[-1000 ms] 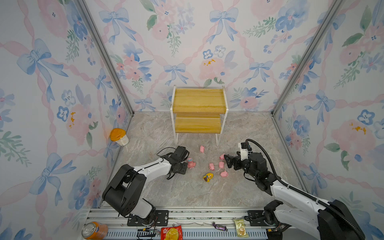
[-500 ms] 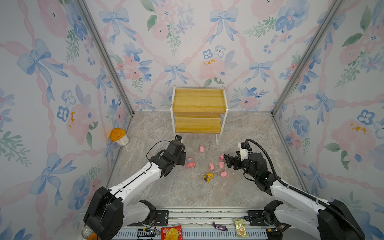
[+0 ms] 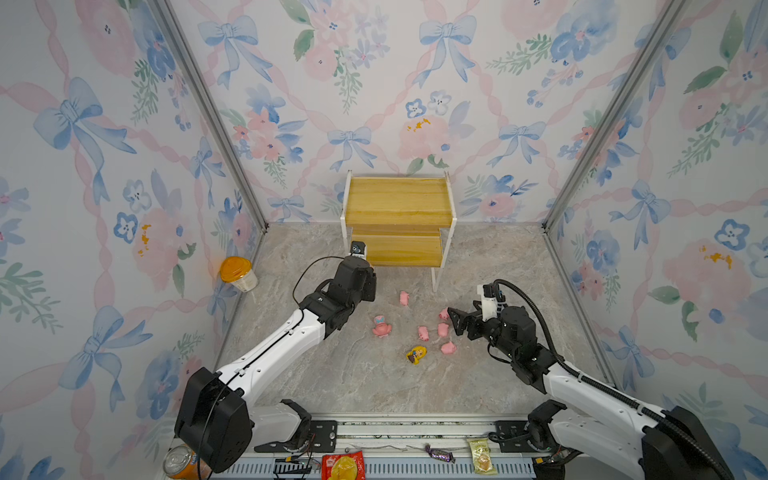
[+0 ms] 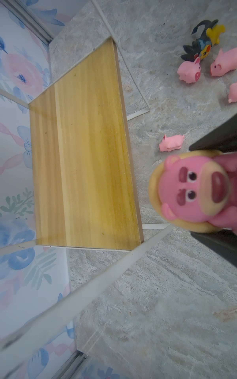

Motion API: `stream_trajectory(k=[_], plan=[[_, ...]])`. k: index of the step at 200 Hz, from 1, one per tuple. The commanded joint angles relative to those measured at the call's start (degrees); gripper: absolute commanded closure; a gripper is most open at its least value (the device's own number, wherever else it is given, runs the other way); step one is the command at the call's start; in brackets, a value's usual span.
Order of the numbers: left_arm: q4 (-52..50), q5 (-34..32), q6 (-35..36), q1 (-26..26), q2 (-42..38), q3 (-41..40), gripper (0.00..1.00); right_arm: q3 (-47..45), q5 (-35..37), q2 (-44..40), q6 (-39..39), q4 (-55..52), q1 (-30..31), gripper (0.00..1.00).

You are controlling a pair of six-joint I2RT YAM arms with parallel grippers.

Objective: Organize plastic toys on shelves
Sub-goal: Place the plastic toy on the shelf.

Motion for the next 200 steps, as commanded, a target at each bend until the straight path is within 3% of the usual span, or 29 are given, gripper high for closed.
stream_trajectory(k=[1, 81, 129, 200], plan=[[6.1, -3.1, 1.9, -0.1, -1.2, -1.6, 0.59, -0.5, 0.8, -1.1, -0.8, 0.4, 0.8, 0.02], [22.1, -5.2, 3.6, -0.1, -3.3, -11.3, 0.57, -1.2, 1.0, -1.6, -0.5, 0.7, 0.9, 0.02], [26.1, -4.3, 5.3, -0.2, -2.0, -11.9, 0.56, -2.3, -0.3, -2.5, -2.1, 1.7, 1.3, 0.02], [25.8, -3.5, 6.2, 0.1, -0.4, -11.6, 0.54, -0.2, 3.7, -0.6, -9.0, 6.6, 10.8, 0.02]])
